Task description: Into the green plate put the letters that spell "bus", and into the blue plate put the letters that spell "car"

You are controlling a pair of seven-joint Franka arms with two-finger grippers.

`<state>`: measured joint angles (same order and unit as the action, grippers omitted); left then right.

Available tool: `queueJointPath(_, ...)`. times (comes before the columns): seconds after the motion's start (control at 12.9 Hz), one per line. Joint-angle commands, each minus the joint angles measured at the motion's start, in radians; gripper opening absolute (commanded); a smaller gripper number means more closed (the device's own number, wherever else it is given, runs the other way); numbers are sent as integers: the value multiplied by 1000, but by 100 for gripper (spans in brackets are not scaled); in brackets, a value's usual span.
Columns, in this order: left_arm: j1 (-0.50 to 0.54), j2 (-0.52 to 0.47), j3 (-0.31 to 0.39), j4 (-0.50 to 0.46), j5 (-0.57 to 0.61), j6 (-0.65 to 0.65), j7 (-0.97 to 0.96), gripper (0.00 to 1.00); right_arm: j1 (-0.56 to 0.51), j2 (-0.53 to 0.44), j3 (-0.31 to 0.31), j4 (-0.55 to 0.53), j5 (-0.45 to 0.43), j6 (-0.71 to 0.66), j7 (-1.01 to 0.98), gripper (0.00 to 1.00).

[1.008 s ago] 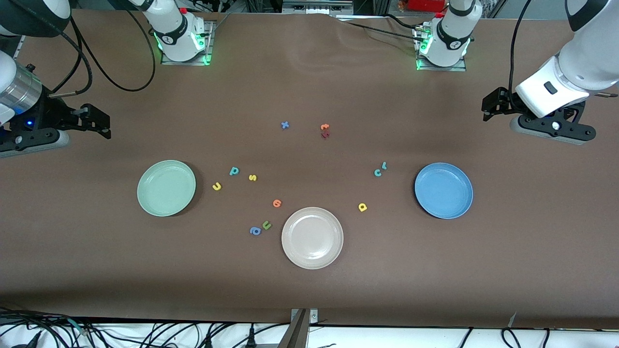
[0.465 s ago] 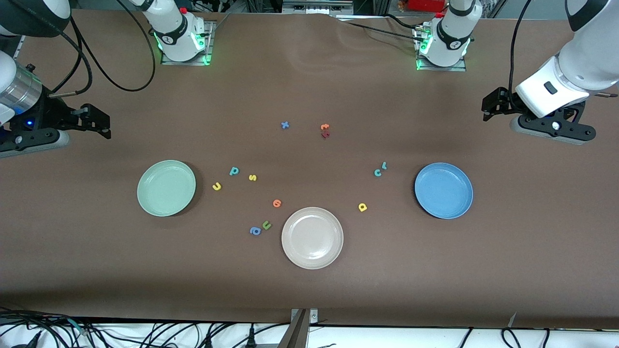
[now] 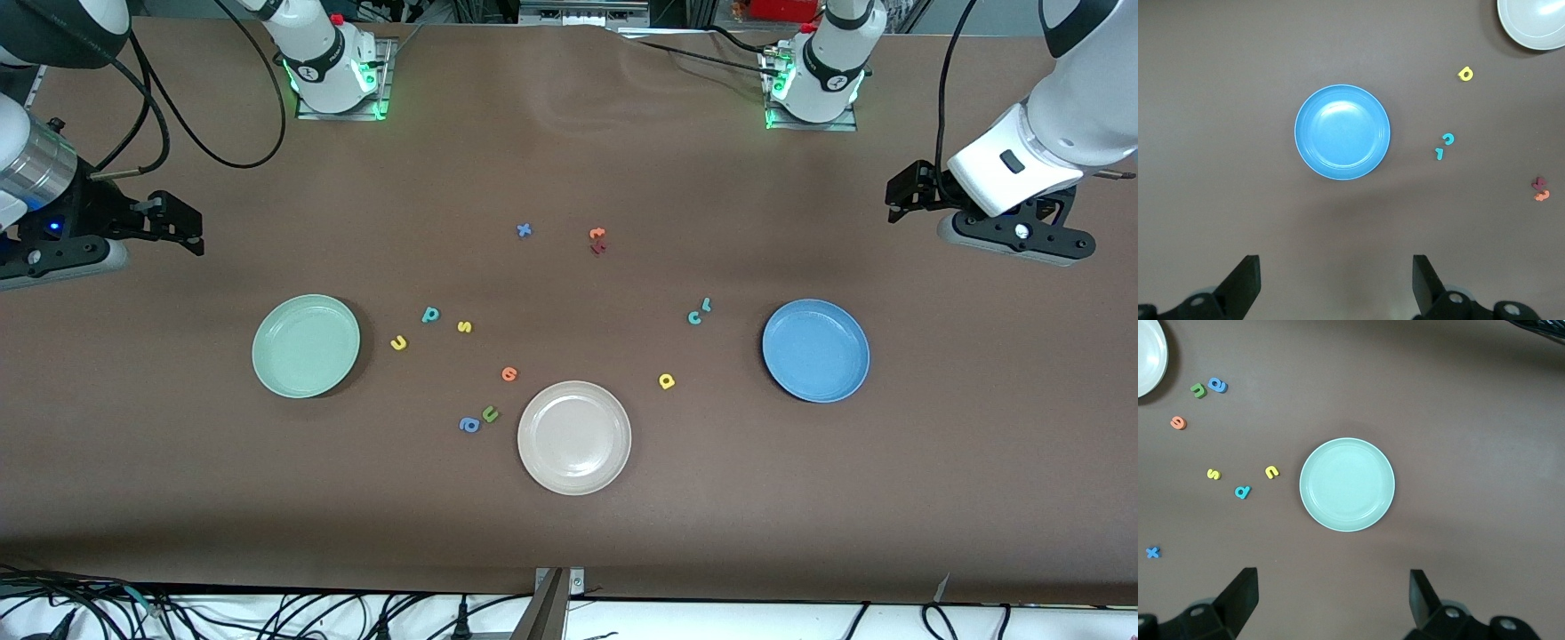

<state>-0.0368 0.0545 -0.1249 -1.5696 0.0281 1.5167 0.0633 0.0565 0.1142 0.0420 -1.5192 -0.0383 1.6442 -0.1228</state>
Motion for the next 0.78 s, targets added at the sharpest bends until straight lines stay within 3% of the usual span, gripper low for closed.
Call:
queueJointPath(0.0,3,-21,5,-13,-22,-9,20,100,-4,13,1,31,17,-23,-18,100)
queueJointPath(0.7,3,-19,5,-15,-22,-18,20,100,-4,13,1,31,18,-21,-18,100)
